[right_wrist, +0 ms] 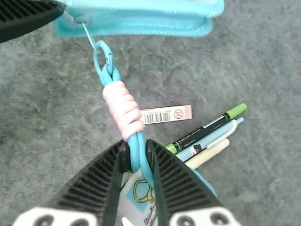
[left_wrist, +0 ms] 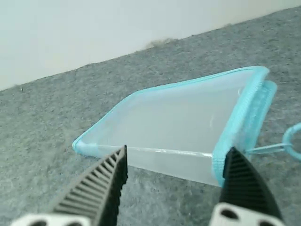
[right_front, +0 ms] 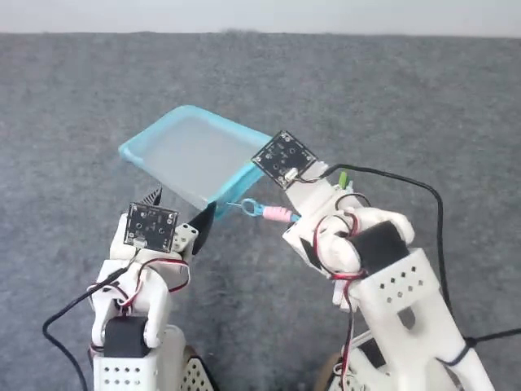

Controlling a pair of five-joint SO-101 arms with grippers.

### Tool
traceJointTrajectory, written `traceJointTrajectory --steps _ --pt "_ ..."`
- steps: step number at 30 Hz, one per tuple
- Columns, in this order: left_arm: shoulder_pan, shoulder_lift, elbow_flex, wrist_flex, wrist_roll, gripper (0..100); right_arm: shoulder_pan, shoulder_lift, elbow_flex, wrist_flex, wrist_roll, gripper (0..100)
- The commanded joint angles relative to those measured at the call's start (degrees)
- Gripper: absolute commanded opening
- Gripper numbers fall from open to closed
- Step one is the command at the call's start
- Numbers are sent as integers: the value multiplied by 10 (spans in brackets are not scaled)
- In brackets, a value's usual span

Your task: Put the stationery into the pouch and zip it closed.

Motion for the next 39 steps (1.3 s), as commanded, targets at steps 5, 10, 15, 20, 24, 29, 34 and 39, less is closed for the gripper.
traceJointTrajectory --steps 5,10,15,20,24,29,34,39 --pt "-28 -1 0 -17 -9 301 28 -90 -4 51 17 6" --pt "-48 -1 0 -17 -9 301 29 -93 -4 66 18 6" --pt "-46 -1 0 -11 -9 301 25 -92 -3 65 11 6" --pt "38 -4 -29 59 -8 303 24 -91 -9 47 11 6" --pt "98 -4 -58 79 -5 304 24 -34 -67 54 11 6" --pt "119 -3 -58 72 -6 305 -16 59 -178 78 -18 6" --pt "150 -2 -30 52 -6 305 -100 115 -256 119 -33 6" --pt "147 -2 -27 45 -6 305 -124 129 -272 122 -33 6"
